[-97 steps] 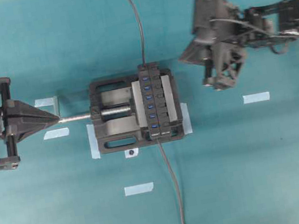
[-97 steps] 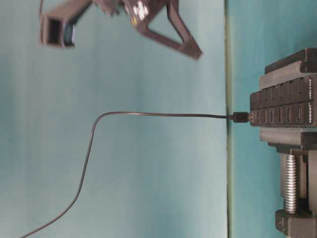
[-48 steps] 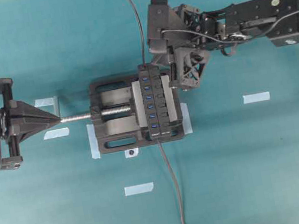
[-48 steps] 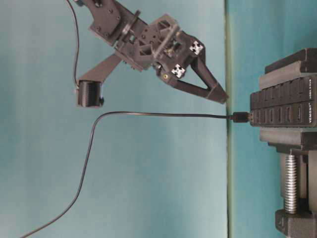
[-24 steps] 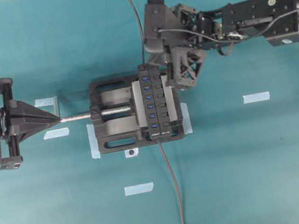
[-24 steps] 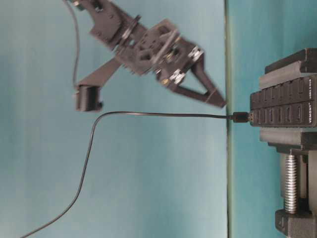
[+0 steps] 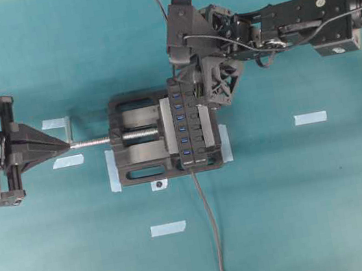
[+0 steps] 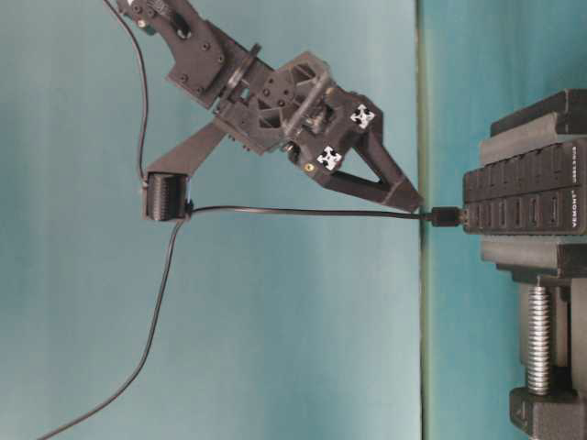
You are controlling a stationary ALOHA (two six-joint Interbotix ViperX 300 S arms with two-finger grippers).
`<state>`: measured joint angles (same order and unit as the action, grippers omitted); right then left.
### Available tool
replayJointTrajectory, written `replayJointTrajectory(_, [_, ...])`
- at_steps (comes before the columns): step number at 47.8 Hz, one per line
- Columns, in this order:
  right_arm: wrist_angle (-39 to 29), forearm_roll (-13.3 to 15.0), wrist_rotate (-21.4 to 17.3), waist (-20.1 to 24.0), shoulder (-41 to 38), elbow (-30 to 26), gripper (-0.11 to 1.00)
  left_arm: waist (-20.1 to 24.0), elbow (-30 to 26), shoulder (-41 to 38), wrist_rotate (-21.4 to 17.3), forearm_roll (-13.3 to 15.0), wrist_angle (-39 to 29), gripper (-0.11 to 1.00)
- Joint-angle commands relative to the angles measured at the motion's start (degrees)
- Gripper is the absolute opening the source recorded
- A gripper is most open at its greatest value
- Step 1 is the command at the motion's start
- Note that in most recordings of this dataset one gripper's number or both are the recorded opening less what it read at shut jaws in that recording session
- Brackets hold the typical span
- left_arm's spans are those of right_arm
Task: Insert the USB into the second port from the front of the fixed hub.
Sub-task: 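Lower the open right gripper over the USB plug at the hub end, then close the right gripper on the black USB plug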
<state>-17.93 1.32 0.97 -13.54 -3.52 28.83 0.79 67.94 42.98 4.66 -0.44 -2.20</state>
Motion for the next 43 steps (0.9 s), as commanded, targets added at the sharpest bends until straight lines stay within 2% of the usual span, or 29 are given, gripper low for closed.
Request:
replayJointTrajectory(1, [0.53, -0.18, 0.09, 0.18, 0.70, -0.88, 0.61, 0.00, -1.41, 0.18, 0.09, -0.09, 0.09, 0.00])
replayJointTrajectory(5, [0.44, -0.18, 0.09, 0.26, 0.53, -0.79, 0.80, 0.09, -1.41, 0.09, 0.09, -0.09, 0.18, 0.00])
replayJointTrajectory(8, [0.26, -0.18, 0.26, 0.44, 0.44, -0.79, 0.89, 0.00, -1.32, 0.18, 0.09, -0.09, 0.18, 0.00])
replayJointTrajectory(43, [3.96, 0.00, 0.35, 0.62, -1.85, -0.70, 0.85, 0.09, -1.23, 0.18, 0.09, -0.09, 0.18, 0.00])
